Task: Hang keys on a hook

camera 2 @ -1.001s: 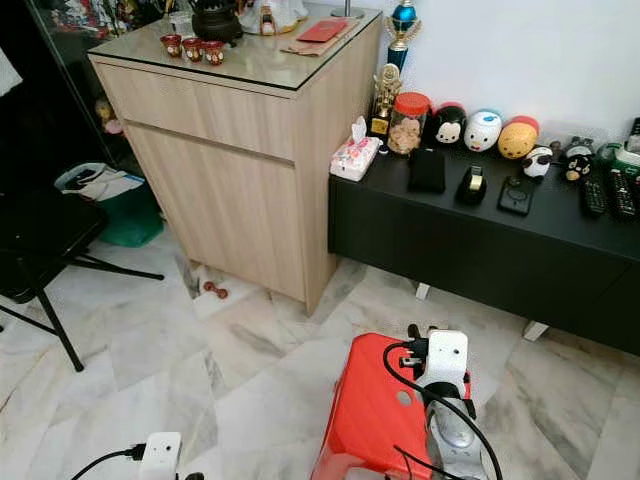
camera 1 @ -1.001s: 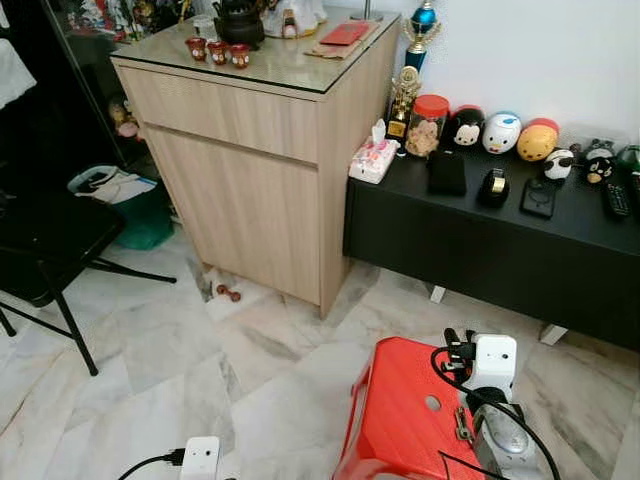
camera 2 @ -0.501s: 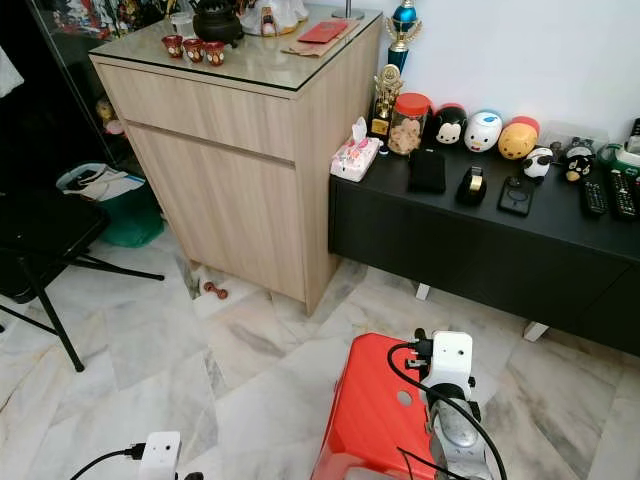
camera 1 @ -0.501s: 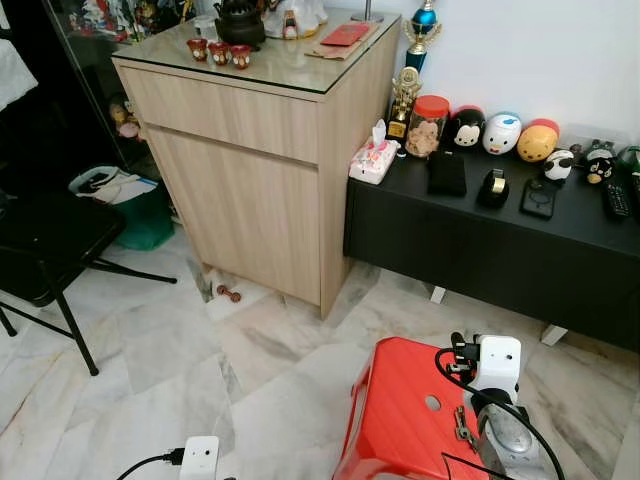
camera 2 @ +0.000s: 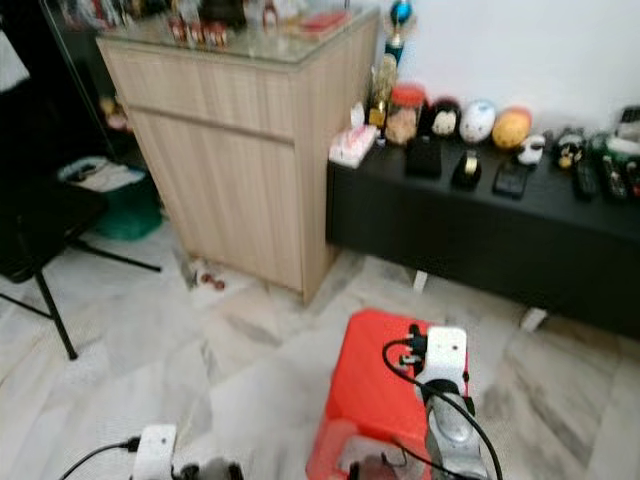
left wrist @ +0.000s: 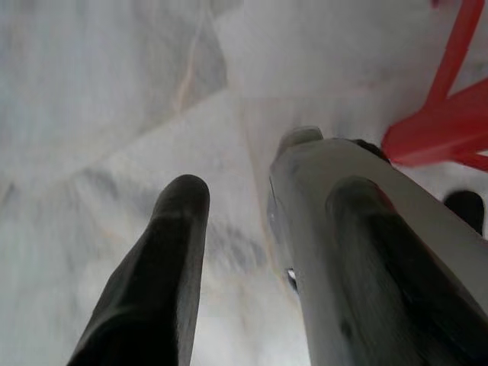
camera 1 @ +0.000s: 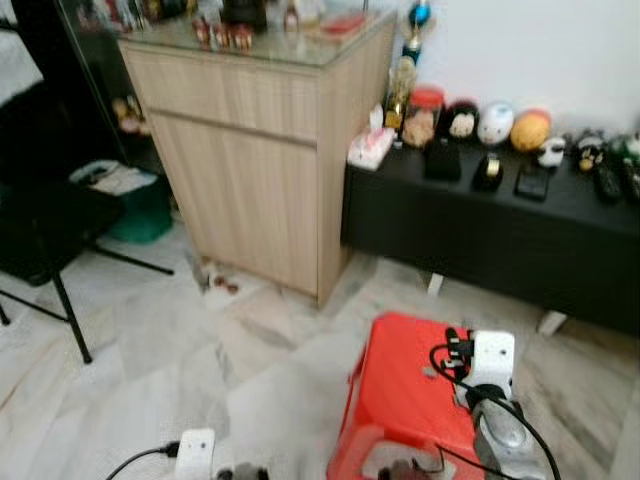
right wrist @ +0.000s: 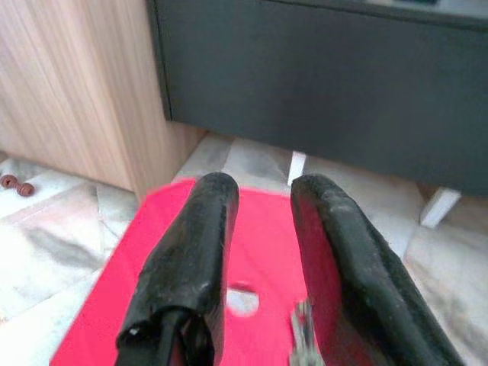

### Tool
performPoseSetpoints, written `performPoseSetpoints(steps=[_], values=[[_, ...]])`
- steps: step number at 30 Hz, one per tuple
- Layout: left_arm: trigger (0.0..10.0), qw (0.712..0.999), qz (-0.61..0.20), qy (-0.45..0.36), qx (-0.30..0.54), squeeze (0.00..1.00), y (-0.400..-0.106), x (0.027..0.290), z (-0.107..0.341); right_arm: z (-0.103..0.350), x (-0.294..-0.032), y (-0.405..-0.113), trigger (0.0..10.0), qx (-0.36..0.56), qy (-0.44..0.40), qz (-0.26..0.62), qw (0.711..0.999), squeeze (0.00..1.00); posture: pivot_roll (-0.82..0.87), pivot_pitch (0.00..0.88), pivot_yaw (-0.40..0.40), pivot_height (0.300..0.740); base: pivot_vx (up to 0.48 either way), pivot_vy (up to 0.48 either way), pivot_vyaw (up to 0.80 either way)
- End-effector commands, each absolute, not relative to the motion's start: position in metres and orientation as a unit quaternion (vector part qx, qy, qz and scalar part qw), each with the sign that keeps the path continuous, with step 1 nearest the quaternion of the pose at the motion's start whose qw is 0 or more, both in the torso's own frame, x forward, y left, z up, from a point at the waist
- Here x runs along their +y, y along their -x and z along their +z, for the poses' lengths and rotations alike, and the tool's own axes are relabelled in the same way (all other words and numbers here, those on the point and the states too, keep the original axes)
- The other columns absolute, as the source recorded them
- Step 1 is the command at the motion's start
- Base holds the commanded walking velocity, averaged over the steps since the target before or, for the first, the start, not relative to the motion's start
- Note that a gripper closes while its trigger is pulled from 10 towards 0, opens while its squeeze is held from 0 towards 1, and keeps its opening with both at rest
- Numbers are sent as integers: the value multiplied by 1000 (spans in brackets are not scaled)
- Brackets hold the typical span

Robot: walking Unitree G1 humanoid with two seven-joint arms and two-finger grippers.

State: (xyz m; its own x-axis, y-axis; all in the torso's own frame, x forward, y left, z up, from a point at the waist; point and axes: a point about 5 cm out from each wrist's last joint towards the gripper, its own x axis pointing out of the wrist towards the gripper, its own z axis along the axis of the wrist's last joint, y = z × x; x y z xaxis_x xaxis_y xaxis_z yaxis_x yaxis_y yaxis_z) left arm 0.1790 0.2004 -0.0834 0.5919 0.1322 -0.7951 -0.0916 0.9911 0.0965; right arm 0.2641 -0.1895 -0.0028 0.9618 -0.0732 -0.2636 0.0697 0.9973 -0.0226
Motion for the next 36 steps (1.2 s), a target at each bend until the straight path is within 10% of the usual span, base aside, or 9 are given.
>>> performPoseSetpoints(steps=[1, 36], values=[[10000, 878, 62, -20, 475, 0, -166, 197, -91, -2, -192, -265, 10000, 133, 5, -39, 990, 0, -50, 0, -18, 612, 0, 0, 0], [10000, 880, 62, -18, 470, 0, -167, 197, -90, 0, -204, -271, 10000, 150, 16, -68, 986, 0, -81, 26, -6, 612, 0, 0, 0]])
